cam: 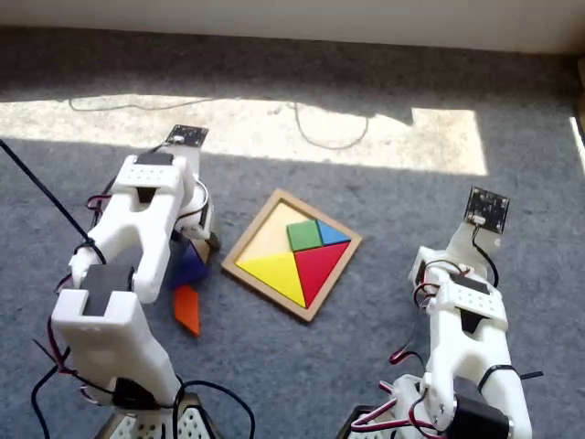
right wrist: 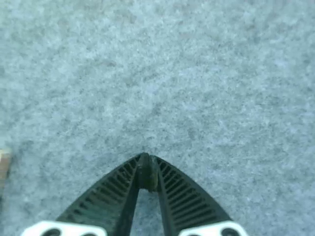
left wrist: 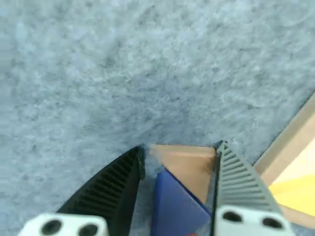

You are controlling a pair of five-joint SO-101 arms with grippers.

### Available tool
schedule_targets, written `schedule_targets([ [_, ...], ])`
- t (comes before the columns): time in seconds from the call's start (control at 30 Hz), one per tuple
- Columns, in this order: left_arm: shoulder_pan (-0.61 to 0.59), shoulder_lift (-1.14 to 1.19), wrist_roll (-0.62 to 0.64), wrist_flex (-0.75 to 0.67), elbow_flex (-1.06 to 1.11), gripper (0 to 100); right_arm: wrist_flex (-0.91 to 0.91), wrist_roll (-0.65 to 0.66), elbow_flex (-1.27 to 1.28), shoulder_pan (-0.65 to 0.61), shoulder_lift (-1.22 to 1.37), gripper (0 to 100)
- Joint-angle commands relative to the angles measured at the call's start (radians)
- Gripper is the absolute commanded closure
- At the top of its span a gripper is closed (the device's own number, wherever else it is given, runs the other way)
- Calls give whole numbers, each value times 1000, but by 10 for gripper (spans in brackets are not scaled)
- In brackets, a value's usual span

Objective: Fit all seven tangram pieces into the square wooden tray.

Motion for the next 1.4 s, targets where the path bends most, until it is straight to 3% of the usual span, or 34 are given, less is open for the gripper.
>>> schedule_targets([
  [0.0,21,13,0,18,-53,839,-28,-11,-58,-13,1,991],
  [0.67,183,-386,-11,92,-8,846,-28,-9,-58,-13,1,991],
  [1.1,435,-220,-94,52,-13,845,-28,-9,-59,-10,1,991],
  [1.37,463,-139,-94,51,-94,842,-28,-9,-59,-12,1,991],
])
